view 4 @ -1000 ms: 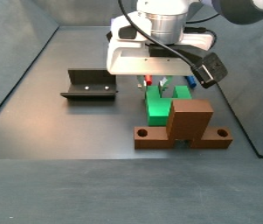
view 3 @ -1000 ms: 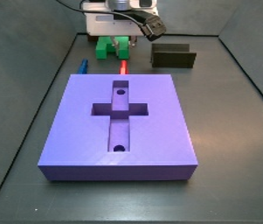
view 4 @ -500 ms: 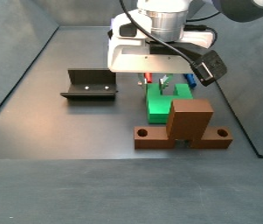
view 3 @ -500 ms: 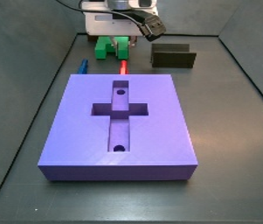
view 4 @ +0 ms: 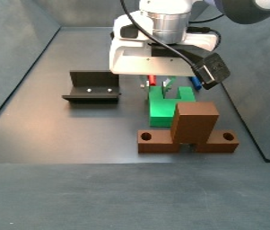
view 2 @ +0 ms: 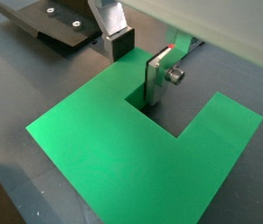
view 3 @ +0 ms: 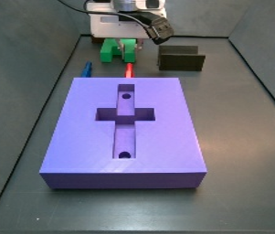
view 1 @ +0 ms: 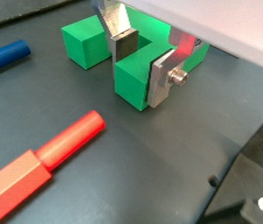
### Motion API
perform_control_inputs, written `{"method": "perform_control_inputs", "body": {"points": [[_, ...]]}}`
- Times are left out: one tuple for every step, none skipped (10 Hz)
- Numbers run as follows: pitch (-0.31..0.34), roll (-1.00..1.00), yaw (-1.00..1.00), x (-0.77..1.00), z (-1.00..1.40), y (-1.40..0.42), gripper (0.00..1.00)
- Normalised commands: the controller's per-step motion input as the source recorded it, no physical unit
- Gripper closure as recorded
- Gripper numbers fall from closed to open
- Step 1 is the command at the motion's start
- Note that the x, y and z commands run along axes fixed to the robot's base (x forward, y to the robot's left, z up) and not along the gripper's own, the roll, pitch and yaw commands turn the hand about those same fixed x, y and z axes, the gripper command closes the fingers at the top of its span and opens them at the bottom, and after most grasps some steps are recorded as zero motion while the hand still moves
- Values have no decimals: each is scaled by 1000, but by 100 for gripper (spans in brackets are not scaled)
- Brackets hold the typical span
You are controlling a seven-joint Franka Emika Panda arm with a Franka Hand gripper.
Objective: Pick up the green object. Move up. Place the green object on the fixture. Regrasp the green object. Move to above the board. Insert the green object.
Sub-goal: Move up, then place the green object on the fixture.
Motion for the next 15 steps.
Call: {"method": "perform_control_inputs", "body": {"points": [[0, 0, 0, 0, 833, 0, 100], [1, -7, 35, 22, 812, -72, 100], [18, 11, 36, -15, 587, -56, 100], [3, 35, 31, -7, 381, -30, 100], [0, 0, 0, 0, 0, 23, 100], [137, -474, -83, 323, 234, 34, 100], [349, -771, -163, 620, 566, 37, 100], [271, -889, -114, 797, 397, 0, 100], [263, -851, -143, 886, 277, -94, 100], [249, -831, -129, 917, 134, -149, 100], [0, -791, -120, 754, -186, -100, 100], [-40, -514, -129, 714, -403, -243, 100], [0, -486, -83, 863, -420, -226, 100], [0, -697, -89, 937, -220, -97, 100], [0, -1000, -163, 777, 197, 0, 100]]}}
